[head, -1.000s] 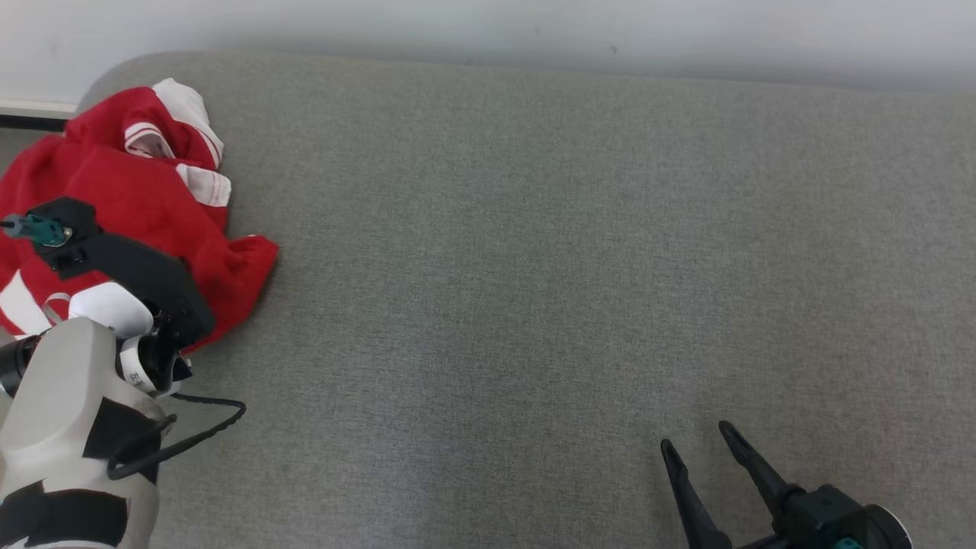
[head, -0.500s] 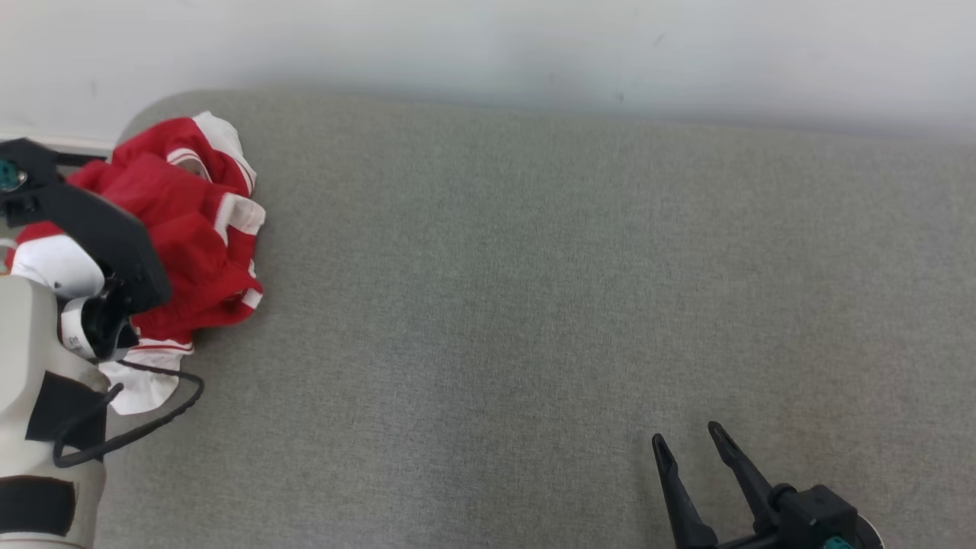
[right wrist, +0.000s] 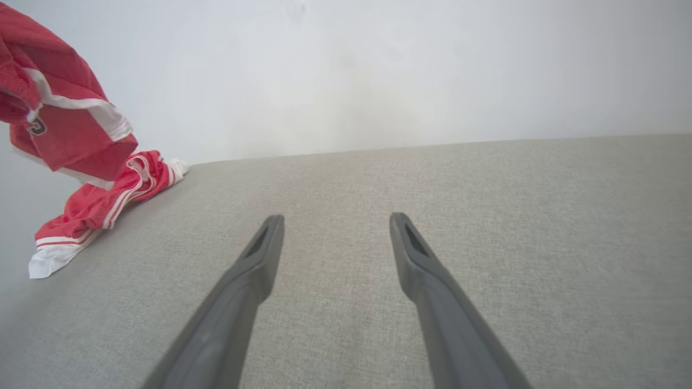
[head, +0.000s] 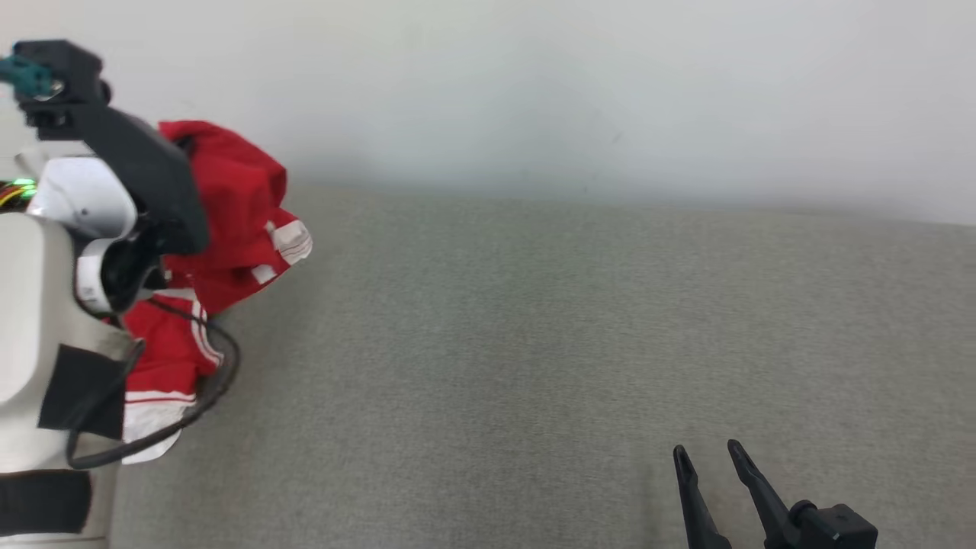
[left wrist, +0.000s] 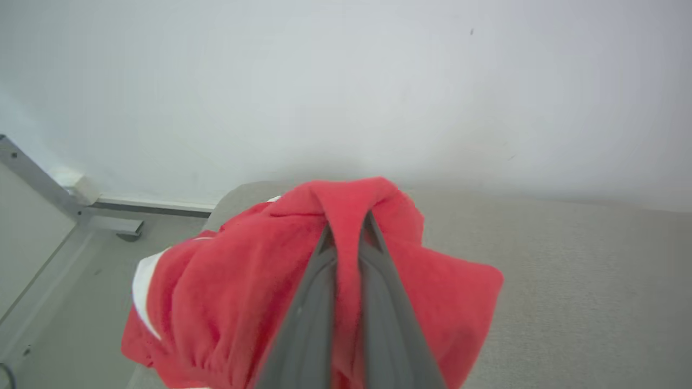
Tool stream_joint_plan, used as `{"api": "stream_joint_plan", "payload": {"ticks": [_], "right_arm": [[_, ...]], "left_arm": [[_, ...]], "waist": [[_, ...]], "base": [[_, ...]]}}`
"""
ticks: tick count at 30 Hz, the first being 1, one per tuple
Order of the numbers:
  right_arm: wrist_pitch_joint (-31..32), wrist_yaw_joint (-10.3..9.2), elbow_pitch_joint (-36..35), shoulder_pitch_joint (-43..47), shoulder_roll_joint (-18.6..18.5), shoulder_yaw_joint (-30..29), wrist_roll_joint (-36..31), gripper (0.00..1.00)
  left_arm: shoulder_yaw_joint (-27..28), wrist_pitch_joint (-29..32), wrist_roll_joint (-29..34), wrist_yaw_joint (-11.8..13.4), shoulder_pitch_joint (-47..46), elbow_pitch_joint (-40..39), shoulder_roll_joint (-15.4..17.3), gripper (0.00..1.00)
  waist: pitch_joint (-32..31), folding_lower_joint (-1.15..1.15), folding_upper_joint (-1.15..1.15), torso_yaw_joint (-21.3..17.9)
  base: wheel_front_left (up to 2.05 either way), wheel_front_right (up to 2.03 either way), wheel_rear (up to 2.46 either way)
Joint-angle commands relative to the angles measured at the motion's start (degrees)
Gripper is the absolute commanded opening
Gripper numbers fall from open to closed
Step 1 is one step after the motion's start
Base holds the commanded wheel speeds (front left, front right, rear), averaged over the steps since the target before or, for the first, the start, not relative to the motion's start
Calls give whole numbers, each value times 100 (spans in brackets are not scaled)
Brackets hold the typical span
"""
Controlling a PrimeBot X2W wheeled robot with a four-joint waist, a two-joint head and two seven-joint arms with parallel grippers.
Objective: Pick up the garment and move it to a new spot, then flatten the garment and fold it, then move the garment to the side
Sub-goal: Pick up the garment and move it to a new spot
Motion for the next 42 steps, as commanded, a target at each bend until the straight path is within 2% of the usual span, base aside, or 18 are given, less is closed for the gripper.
{"api": "stream_joint_plan", "payload": {"ticks": [1,9,17,25,34,35,36,37,42], "right_arm": [[-45,7,12,39,4,-2,23,100],[-102,7,90,-158,1,-70,26,100],[-21,7,33,-174,2,-49,-14,100],[-2,7,-24,-156,3,25,6,100],[70,7,-89,-158,2,73,-41,100],[77,7,-92,-161,2,83,-36,100],[81,7,-92,-166,2,87,-29,100],[80,7,-94,-164,3,80,-24,100],[87,7,-80,-89,3,-47,-35,100]], "left_arm": [[-28,19,-80,-12,-31,-88,-67,0],[-378,-63,-491,-63,154,-864,-633,0],[-765,-390,-453,-88,686,-1011,-826,0],[-1120,-796,-430,-17,1495,-611,-1124,0],[-1502,-1713,-510,177,1984,417,-1417,0],[-1571,-1758,-542,184,1994,549,-1429,3],[-1644,-1826,-569,174,1987,641,-1435,76],[-1702,-1897,-591,169,1966,724,-1437,100],[-2021,-2436,-814,175,1969,821,-1447,100]], "waist": [[-184,1,1,-337],[-231,1,1,-1182],[-121,1,1,-2072],[38,1,1,-2496],[185,1,1,-2623],[189,1,1,-2622],[193,1,1,-2616],[191,1,1,-2599],[122,1,1,-2399]], "base": [[0,0,0],[0,0,0],[0,0,0],[0,0,0],[0,0,0],[0,0,0],[0,0,0],[0,0,0],[0,0,0]]}}
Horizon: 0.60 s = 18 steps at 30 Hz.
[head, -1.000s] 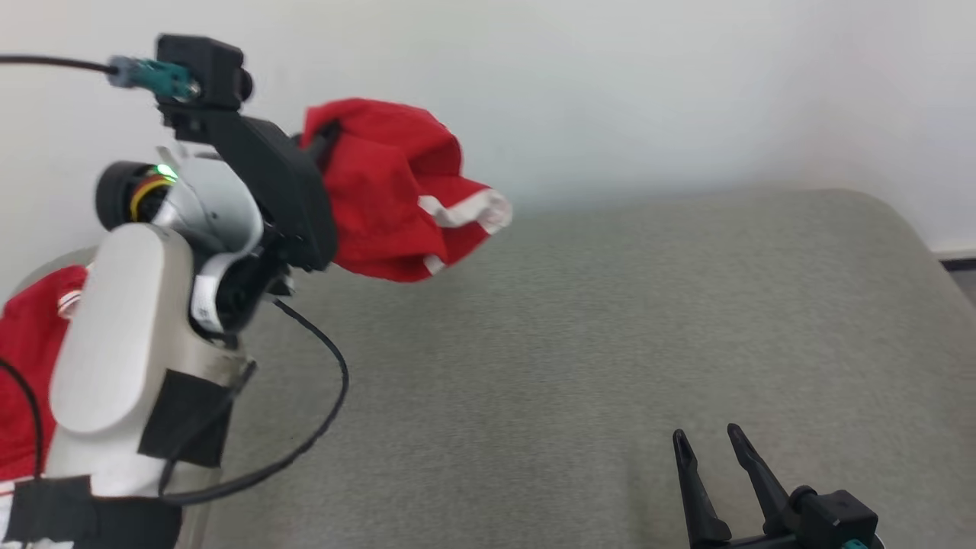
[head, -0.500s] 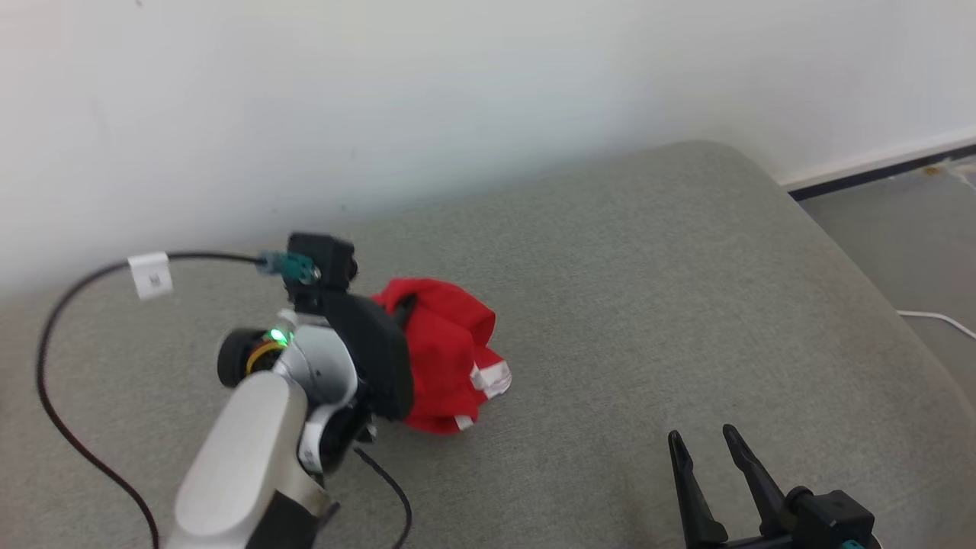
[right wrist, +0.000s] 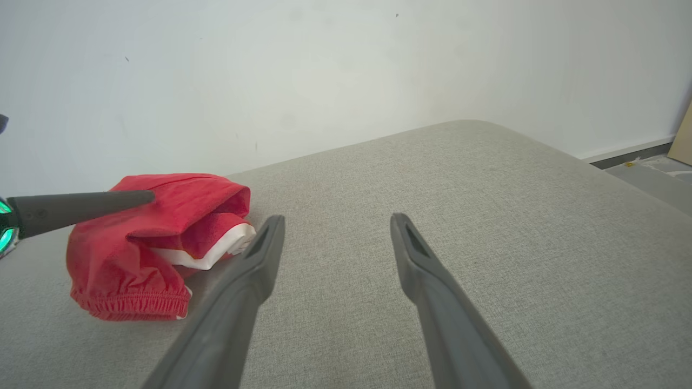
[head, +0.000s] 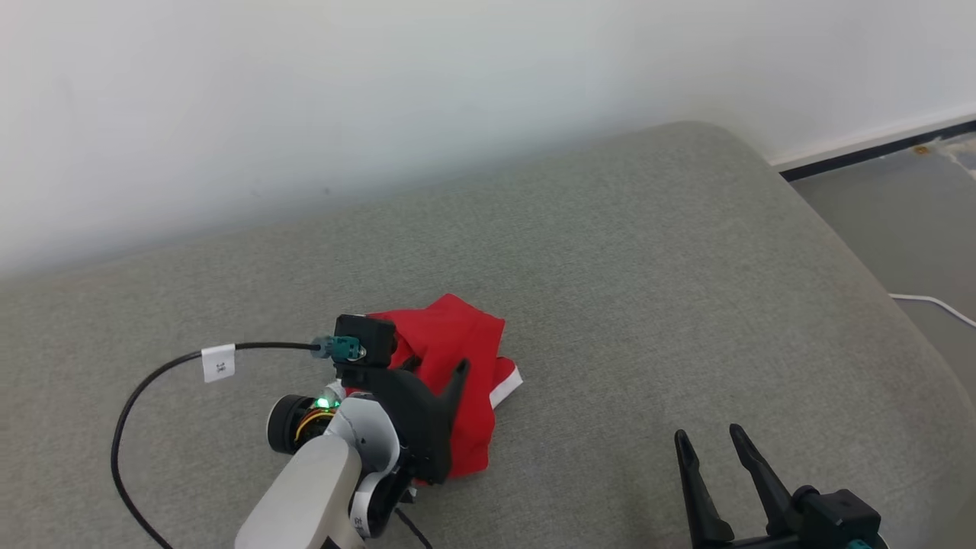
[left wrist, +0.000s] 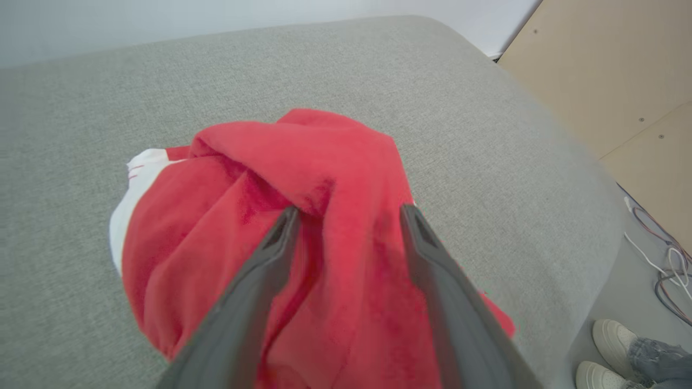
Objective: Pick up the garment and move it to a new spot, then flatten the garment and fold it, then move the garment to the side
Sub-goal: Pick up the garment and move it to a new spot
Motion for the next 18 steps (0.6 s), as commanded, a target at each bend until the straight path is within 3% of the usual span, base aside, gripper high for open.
{"api": "stream_joint_plan", "payload": {"ticks": [1,9,14,18], "right_arm": [[19,7,-2,68,-2,-69,-29,100],[20,7,-69,142,-4,-311,-159,100],[0,7,-116,197,-3,-565,-289,100],[-69,7,-141,262,-2,-792,-317,100]], "left_arm": [[-109,-333,-96,47,54,-59,-6,100],[-193,-1547,145,78,404,-374,95,100],[43,-2678,232,269,1090,-755,267,100],[382,-3047,315,512,1689,-1211,400,100]], "waist": [[-78,0,0,176],[-226,0,0,633],[-308,0,0,905],[-333,0,0,1104]], "base": [[0,0,0],[0,0,0],[0,0,0],[0,0,0]]}}
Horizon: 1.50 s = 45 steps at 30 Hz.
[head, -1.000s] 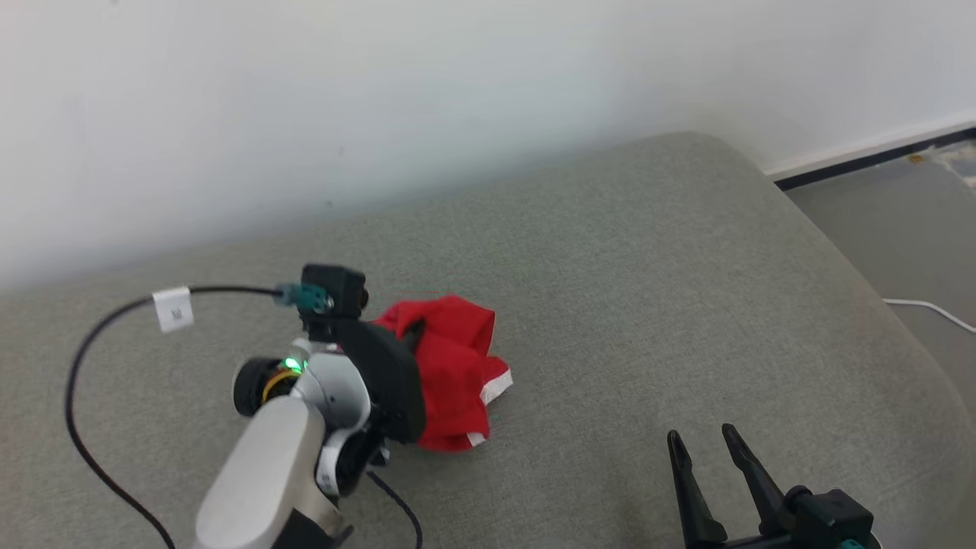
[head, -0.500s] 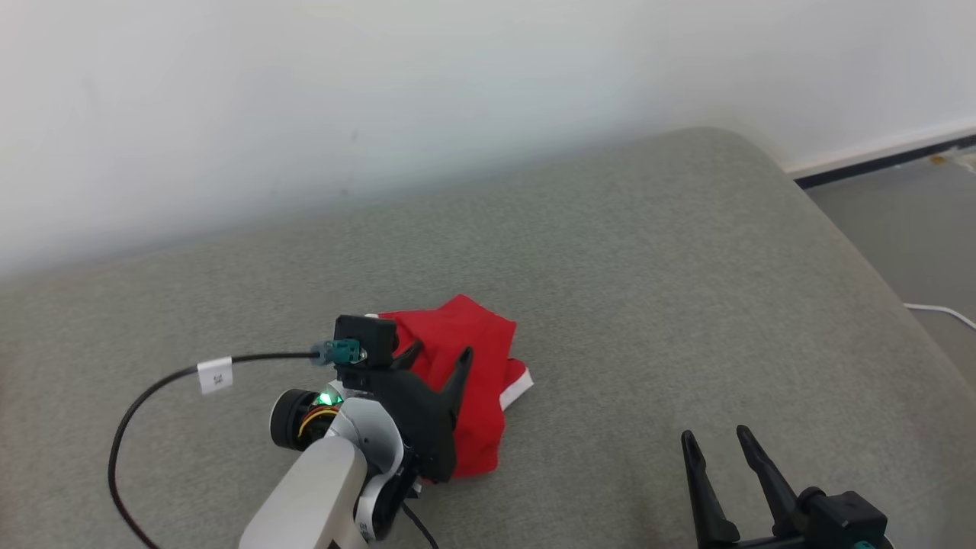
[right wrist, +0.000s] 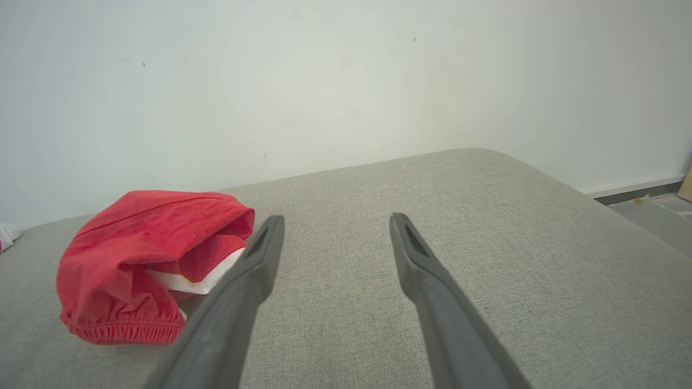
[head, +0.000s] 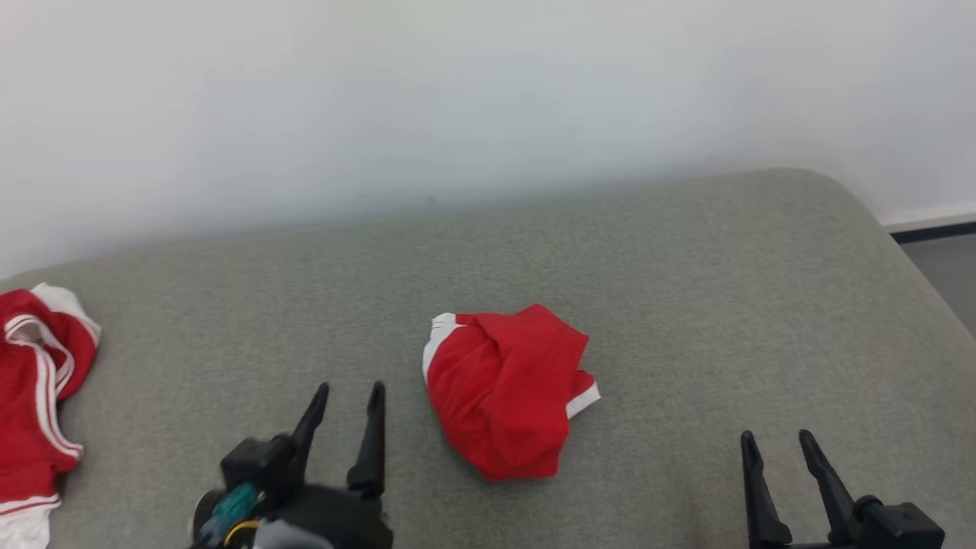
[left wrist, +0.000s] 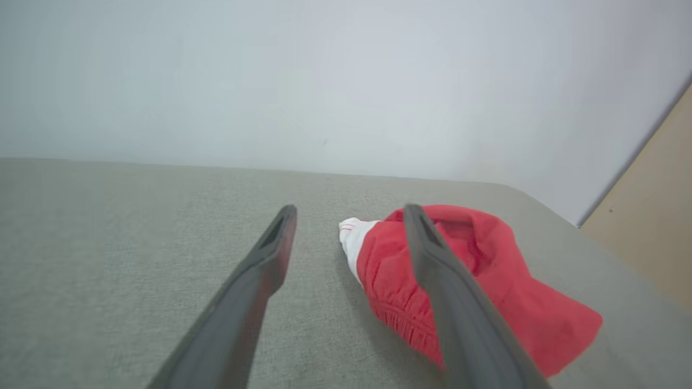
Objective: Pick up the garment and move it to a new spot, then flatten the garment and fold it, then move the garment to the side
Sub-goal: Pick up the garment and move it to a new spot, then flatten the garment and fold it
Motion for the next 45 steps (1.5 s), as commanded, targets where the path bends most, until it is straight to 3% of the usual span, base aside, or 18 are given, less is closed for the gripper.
{"api": "stream_joint_plan", "payload": {"ticks": [1,7,12,21,34,45], "right_arm": [[-61,7,-10,82,-2,-67,-30,100],[-186,7,77,182,-2,-89,-63,100],[-345,7,85,250,-54,27,-135,100],[-492,7,173,519,-190,88,-141,100],[-499,7,116,624,-90,6,-109,100],[-499,7,111,594,-54,-8,-85,100]], "left_arm": [[114,-58,132,24,264,-204,65,100],[991,-70,786,7,1379,-1554,71,100],[1546,-71,1156,-118,2143,-1967,-101,100],[2001,-72,1887,-355,2846,-2064,-244,100],[2234,-73,1962,-590,2957,-1905,-349,100],[2284,-73,2026,-648,2922,-1837,-379,100]], "waist": [[-62,0,0,220],[-108,0,0,446],[-158,0,0,599],[-309,0,0,802],[-372,0,0,828],[-359,0,0,761]], "base": [[0,0,0],[0,0,0],[0,0,0],[0,0,0],[0,0,0],[0,0,0]]}}
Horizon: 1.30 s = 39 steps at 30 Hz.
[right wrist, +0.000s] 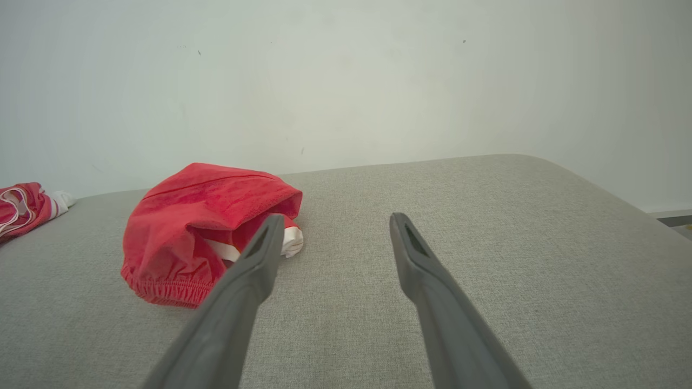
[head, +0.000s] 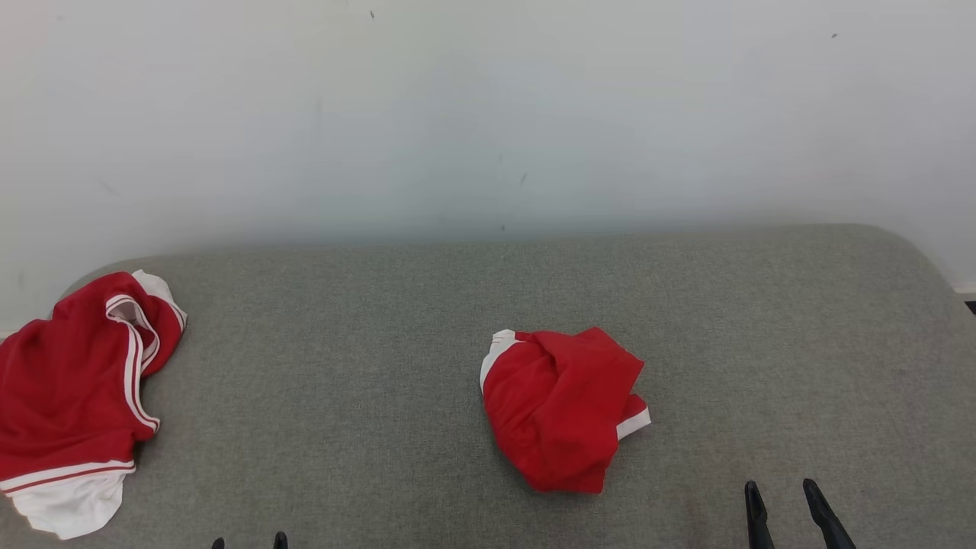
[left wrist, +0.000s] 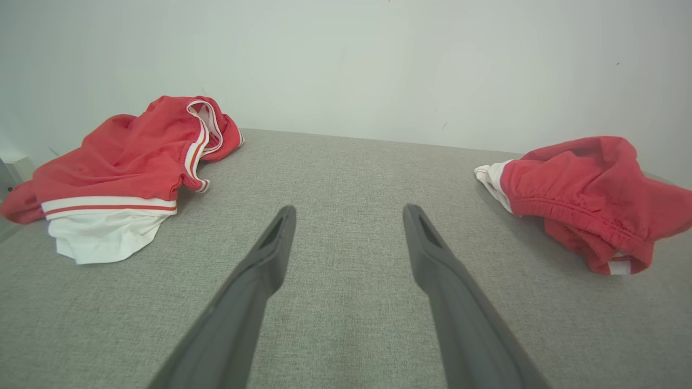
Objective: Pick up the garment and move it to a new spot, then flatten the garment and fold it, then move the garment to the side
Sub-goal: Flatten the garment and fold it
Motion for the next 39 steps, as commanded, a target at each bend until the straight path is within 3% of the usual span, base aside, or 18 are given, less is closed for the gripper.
{"api": "stream_joint_plan", "payload": {"ticks": [1,17,27,39], "right_arm": [[-14,7,-7,11,16,-6,34,100],[-13,7,19,-97,30,107,68,100],[-12,7,6,-231,-47,223,54,100],[-12,7,-47,-322,-136,247,99,100]], "left_arm": [[13,-19,30,-2,-2,18,-13,100],[-371,-19,-274,-77,-352,375,-19,100],[-1689,-10,-1015,-87,-1151,1470,-14,100],[-2714,-2,-1756,-90,-1809,2216,-7,100]], "waist": [[2,0,0,-3],[100,0,0,-244],[305,0,0,-1077],[541,0,0,-1920]], "base": [[0,0,0],[0,0,0],[0,0,0],[0,0,0]]}}
